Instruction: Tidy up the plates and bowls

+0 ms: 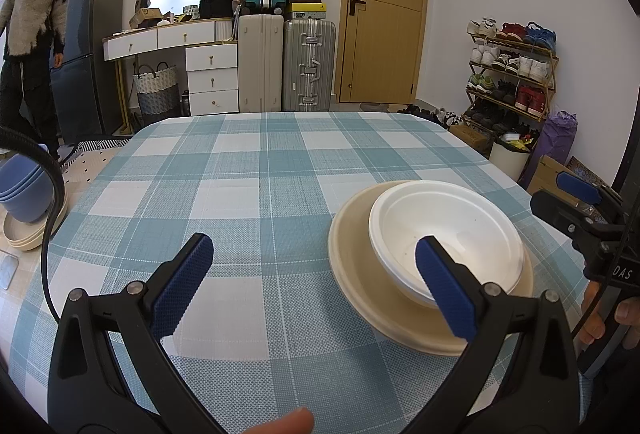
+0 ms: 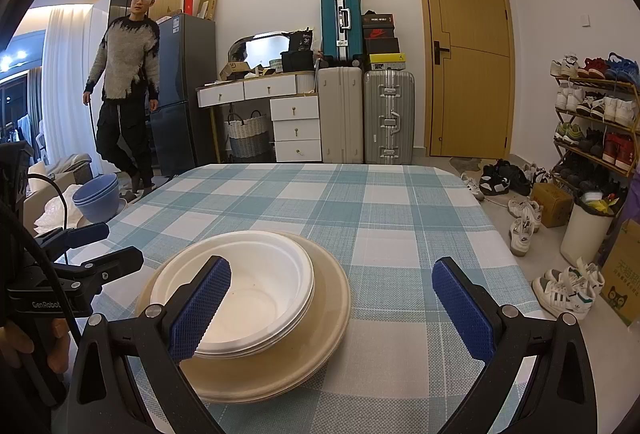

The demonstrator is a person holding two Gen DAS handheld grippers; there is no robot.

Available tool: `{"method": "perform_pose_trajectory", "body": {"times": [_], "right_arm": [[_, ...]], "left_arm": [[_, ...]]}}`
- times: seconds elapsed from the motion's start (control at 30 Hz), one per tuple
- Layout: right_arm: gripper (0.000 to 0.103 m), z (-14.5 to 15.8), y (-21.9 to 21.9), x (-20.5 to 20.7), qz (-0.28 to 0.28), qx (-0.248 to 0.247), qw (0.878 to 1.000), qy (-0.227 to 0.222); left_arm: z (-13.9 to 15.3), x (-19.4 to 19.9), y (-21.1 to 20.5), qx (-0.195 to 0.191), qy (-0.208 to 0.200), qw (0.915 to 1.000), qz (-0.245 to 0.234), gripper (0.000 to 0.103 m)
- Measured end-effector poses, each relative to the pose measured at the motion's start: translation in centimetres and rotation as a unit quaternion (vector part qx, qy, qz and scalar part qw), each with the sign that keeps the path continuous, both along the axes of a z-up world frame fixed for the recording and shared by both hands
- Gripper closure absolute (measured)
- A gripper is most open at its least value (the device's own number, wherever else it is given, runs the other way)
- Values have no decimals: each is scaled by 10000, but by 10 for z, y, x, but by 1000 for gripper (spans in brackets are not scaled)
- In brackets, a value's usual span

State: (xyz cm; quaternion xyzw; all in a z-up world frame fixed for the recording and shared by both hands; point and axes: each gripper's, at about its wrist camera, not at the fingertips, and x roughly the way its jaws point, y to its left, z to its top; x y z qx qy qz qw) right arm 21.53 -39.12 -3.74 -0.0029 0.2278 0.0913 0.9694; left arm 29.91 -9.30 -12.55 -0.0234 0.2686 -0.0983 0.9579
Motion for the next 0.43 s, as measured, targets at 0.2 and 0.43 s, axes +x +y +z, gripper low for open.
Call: {"method": "perform_pose_trajectory", "body": {"times": [0.2,0.43], "right_arm": [[0,0,0,0,-1,-2,10000,3],[0,0,0,0,1,0,10000,0]], "left_arm": [[-1,1,0,6,-4,10000,-7,2],[0,-1,-1,1,-3,10000,-5,2]]}}
